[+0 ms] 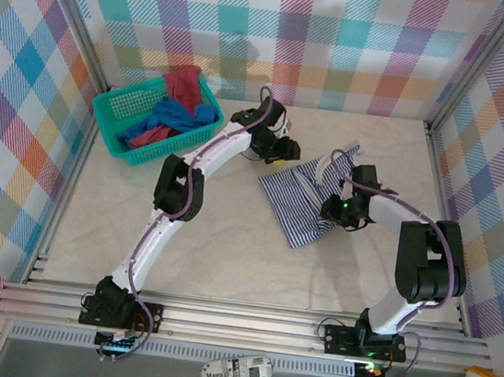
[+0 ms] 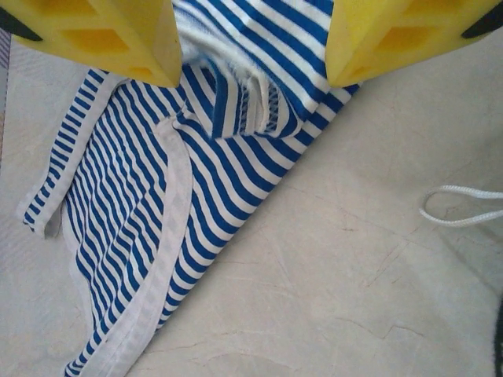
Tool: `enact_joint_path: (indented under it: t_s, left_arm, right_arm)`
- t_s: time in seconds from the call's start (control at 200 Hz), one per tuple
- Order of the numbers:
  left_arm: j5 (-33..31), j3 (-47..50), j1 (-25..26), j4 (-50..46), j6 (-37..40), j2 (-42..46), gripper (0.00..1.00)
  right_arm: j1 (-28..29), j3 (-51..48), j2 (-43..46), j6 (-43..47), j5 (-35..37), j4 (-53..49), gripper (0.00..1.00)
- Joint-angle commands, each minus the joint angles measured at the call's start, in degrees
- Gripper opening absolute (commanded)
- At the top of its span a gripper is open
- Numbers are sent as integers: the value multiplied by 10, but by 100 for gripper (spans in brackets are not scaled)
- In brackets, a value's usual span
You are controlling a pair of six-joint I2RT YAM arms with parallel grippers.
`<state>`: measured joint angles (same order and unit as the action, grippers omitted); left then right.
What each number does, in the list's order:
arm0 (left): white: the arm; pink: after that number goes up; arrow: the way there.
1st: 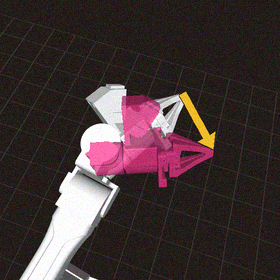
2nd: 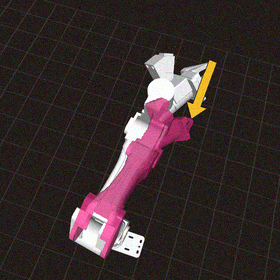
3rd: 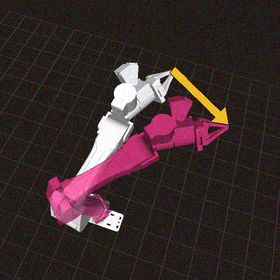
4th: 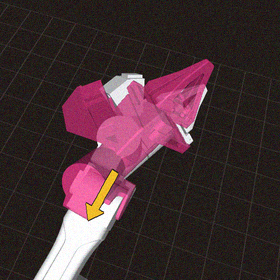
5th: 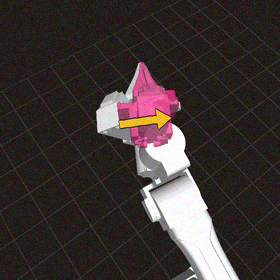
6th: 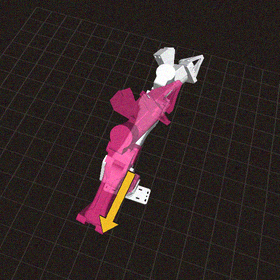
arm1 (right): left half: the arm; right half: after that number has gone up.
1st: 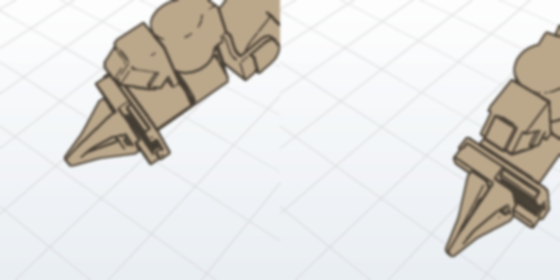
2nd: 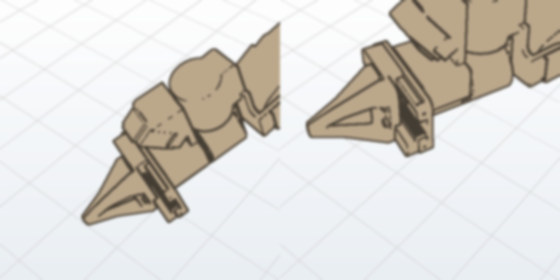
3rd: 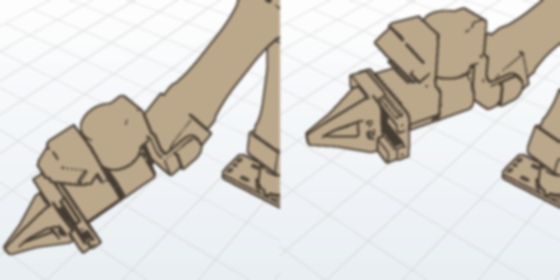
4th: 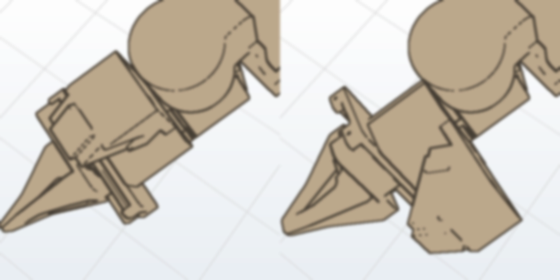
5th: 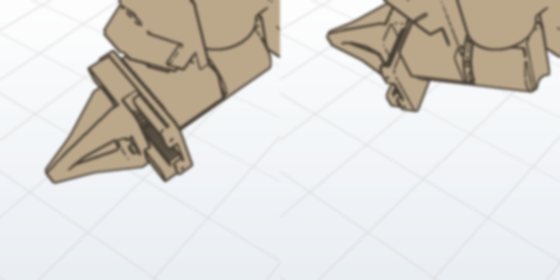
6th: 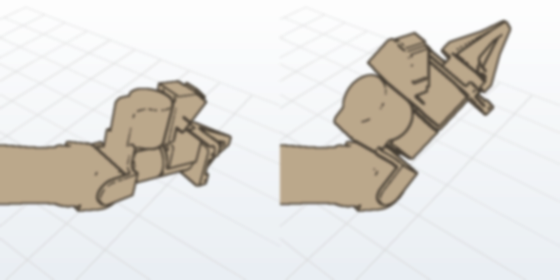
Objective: Fold and stack the tank tops
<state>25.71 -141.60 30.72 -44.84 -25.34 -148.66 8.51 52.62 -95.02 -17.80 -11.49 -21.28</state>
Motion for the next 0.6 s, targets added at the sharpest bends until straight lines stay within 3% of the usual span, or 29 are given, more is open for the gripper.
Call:
enact_joint_path:
  t_s: [0.0,0.19,0.325,0.435,0.595]
  left_arm:
    - [-30,-13,12,-74,54,76,52]
    - [-96,82,23,-125,104,127,53]
    - [-106,160,23,-119,121,161,53]
    - [-111,191,23,-139,131,161,53]
    - [-151,245,18,-128,138,171,54]
  right_arm:
    - [-18,20,2,-26,58,-25,29]
    - [-28,50,15,10,112,-53,29]
    - [-12,34,62,44,80,-25,30]
    - [32,18,76,56,12,0,32]
    - [133,-8,83,67,23,35,39]
